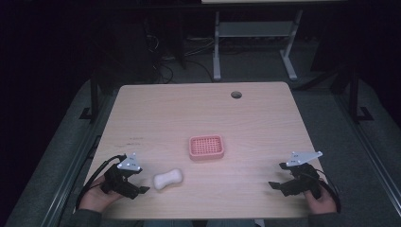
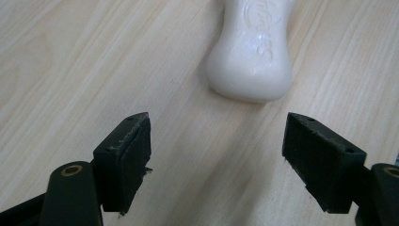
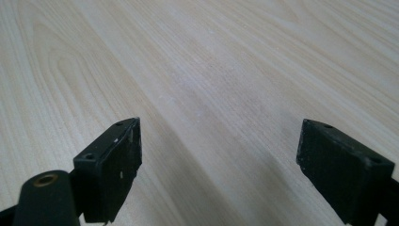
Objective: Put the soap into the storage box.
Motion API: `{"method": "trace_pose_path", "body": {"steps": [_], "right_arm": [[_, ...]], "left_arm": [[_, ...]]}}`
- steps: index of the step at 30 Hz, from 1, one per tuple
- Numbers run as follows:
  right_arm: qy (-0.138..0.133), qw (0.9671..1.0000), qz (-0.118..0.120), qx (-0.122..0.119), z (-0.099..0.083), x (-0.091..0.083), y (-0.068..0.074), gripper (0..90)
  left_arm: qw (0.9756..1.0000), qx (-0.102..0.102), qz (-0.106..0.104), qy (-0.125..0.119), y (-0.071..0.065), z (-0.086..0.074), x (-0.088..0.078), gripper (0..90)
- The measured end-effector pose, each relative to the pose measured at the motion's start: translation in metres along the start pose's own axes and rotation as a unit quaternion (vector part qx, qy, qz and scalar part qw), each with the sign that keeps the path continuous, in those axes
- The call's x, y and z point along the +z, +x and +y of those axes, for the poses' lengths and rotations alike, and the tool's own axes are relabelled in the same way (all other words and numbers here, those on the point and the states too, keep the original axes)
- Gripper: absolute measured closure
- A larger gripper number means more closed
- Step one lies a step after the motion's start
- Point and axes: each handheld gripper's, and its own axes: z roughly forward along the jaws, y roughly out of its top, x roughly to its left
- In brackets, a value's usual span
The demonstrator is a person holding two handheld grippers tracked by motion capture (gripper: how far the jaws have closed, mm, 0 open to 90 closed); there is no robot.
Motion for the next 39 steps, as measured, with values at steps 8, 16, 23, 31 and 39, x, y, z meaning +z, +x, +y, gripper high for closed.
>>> {"method": "trace_pose_path", "body": {"steps": [8,16,23,31,39], "right_arm": [[0.004,1.0,0.002,-0.001,0.001,0.001,0.001,14.3],[0.001,1.0,0.003,0.0,0.0,0.0,0.001,14.3],[-0.001,1.0,0.004,0.001,0.0,0.0,0.0,14.3],[-0.002,1.0,0.004,0.003,-0.001,-0.001,-0.001,14.3],[-0.001,1.0,0.003,0.003,-0.001,-0.001,0.0,14.3]], "left_arm": [[0.9998,0.016,-0.007,0.006,-0.001,0.011,0.003,23.9],[0.9995,0.027,-0.014,0.011,-0.005,0.026,0.01,23.9],[0.9988,0.042,-0.021,0.014,-0.007,0.036,0.017,24.1],[0.9984,0.049,-0.023,0.019,-0.009,0.043,0.022,24.3],[0.9979,0.053,-0.027,0.028,-0.011,0.049,0.029,25.1]]}}
